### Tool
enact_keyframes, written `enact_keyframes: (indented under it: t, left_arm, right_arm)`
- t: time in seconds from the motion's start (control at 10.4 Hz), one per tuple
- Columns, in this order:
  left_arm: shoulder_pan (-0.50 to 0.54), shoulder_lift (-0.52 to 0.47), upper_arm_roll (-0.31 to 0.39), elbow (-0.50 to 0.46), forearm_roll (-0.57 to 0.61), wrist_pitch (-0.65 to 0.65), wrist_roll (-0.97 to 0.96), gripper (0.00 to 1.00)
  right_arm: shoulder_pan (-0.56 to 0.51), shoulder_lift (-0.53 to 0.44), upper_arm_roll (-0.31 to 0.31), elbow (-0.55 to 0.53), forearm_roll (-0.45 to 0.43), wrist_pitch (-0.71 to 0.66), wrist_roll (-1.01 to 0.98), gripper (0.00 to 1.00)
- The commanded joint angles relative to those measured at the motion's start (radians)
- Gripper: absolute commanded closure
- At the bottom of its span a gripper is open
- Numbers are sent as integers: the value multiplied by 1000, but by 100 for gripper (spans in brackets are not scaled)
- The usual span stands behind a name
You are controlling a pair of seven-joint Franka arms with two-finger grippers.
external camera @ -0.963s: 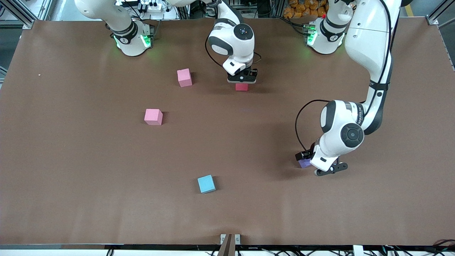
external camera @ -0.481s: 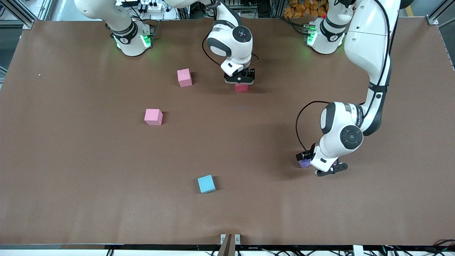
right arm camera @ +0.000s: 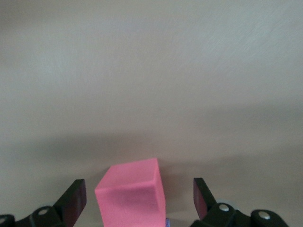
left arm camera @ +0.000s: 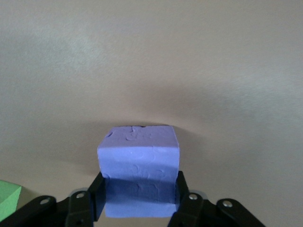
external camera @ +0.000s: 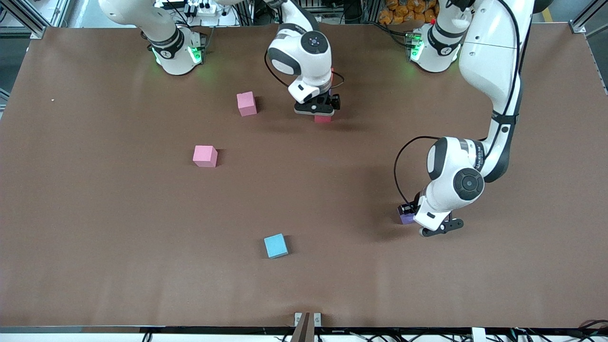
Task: Arrange blocks into number 1
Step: 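Carry the purple cube to the column while the right gripper grasps the pink cube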
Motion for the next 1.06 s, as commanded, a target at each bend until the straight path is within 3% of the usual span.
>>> enact_keyframes:
  t: [0.0, 0.19, 0.48, 0.77, 0.96]
  left_arm:
    - [-51, -68, 7, 2, -23, -88, 12, 100]
    - [-92, -108, -20, -18, -18, -147, -68, 100]
    - [-98, -166, -149, -83, -17, -162, -207, 100]
    - [-138, -177, -252, -108, -2, -159, -364, 100]
    - [-132, -172, -359, -136, 125, -112, -491, 100]
  right_arm:
    - [-133, -181, 53, -169, -17, -3, 4, 0]
    - [-241, -261, 58, -232, -31, -19, -42, 0]
    - [-437, -355, 58, -316, -34, -62, -155, 0]
    - [-604, -396, 58, -393, -34, -62, -513, 0]
    - [-674, -398, 58, -421, -34, -61, -734, 0]
